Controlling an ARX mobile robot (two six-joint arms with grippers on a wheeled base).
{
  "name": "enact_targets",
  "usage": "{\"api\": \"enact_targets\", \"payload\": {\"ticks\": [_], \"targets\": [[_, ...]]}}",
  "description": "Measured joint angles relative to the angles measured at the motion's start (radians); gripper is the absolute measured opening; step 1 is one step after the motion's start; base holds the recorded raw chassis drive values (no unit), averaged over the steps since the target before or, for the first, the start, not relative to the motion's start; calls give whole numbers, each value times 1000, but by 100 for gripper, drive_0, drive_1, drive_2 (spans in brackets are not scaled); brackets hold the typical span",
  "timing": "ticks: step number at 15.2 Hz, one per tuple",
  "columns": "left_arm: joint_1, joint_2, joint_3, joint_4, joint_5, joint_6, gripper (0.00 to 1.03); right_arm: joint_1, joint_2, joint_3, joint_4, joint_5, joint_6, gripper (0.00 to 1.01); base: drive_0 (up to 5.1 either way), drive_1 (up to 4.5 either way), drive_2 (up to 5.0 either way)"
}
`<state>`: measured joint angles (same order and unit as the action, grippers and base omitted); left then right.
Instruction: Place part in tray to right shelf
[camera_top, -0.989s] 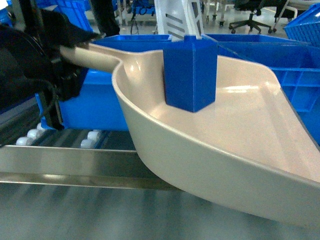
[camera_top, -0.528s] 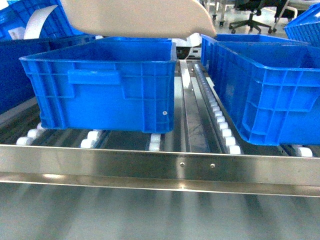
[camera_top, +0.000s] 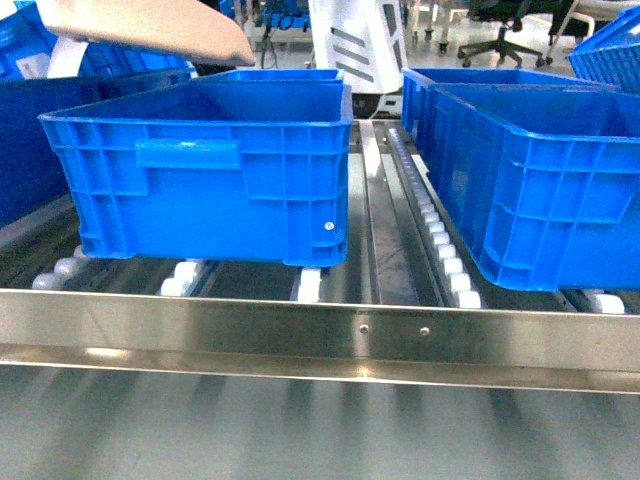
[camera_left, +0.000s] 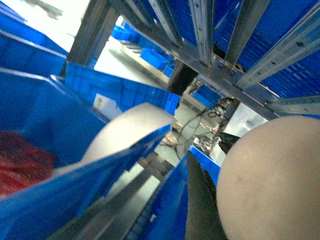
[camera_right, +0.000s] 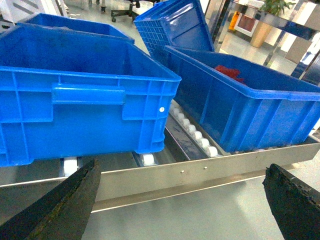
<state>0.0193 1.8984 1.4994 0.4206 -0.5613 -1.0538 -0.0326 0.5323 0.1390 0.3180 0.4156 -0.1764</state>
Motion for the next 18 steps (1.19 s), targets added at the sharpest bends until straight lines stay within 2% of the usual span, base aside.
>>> {"api": "enact_targets", "payload": {"ticks": [1, 3, 4, 6, 9, 10, 11, 13, 14, 15, 16, 17, 18], "targets": [[1, -2, 4, 2, -51, 42, 12, 0, 0, 0, 0, 0, 0, 98, 0, 0, 0], [3, -3, 1, 56, -86, 177, 12, 0, 0, 0, 0, 0, 0, 98, 0, 0, 0], [5, -3, 1, 81, -86, 214, 12, 0, 0, 0, 0, 0, 0, 98, 0, 0, 0], [2, -7, 1, 87, -69, 256, 12, 0, 0, 0, 0, 0, 0, 98, 0, 0, 0], [-2, -13, -7, 98, -41, 241, 12, 0, 0, 0, 0, 0, 0, 98, 0, 0, 0], [2, -31, -29, 102, -21, 224, 12, 0, 0, 0, 0, 0, 0, 98, 0, 0, 0], [6, -71, -80, 108, 12, 189, 12, 0, 0, 0, 0, 0, 0, 98, 0, 0, 0], [18, -248, -284, 198, 116, 136, 12, 0, 0, 0, 0, 0, 0, 98, 0, 0, 0], [34, -414, -439, 210, 172, 138, 12, 0, 0, 0, 0, 0, 0, 98, 0, 0, 0], [49, -583, -595, 219, 209, 165, 12, 0, 0, 0, 0, 0, 0, 98, 0, 0, 0], [101, -806, -780, 171, 229, 222, 12, 0, 0, 0, 0, 0, 0, 98, 0, 0, 0], [248, -1043, -915, 2, 262, 288, 12, -29, -7, -11, 47, -94, 30, 94, 0, 0, 0], [419, -1212, -925, -230, 523, 502, 12, -94, -50, -35, 63, -330, 95, 79, 0, 0, 0]]}}
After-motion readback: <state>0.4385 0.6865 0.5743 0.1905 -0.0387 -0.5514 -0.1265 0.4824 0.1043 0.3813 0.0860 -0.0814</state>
